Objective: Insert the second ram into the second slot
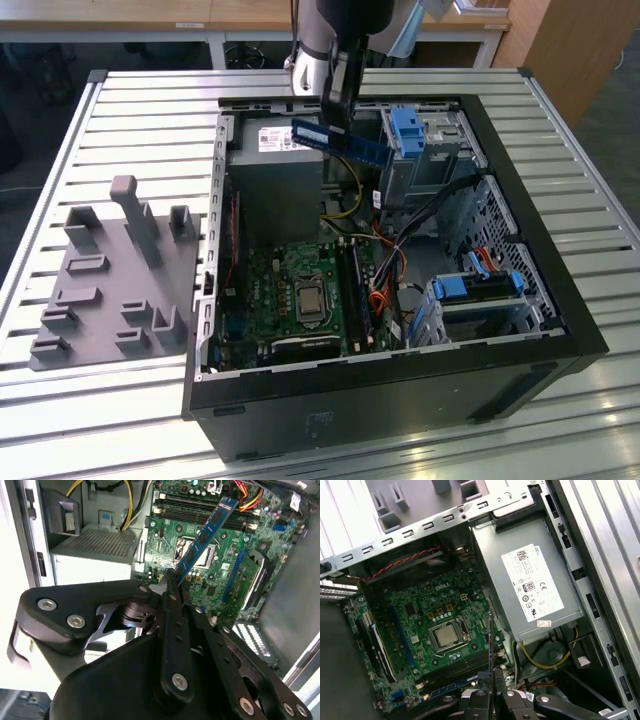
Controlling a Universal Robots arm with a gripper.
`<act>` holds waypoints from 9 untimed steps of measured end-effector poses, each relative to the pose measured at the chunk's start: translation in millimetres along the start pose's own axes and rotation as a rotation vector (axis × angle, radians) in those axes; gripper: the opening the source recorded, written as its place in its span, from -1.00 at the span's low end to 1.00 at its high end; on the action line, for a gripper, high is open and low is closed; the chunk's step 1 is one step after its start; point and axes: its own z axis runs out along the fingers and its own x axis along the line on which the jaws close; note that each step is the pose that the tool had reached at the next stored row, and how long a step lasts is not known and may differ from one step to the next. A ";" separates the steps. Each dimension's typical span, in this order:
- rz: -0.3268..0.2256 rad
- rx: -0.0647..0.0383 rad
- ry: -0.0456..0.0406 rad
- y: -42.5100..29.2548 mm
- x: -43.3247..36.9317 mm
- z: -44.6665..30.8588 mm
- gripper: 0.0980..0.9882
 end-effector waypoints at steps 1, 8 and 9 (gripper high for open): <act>0.015 0.000 -0.0002 0.0 0.0 0.0 -0.91; 0.124 0.002 -0.0015 0.0 0.0 0.3 -0.91; 0.140 0.002 -0.0017 0.0 0.0 0.3 -0.91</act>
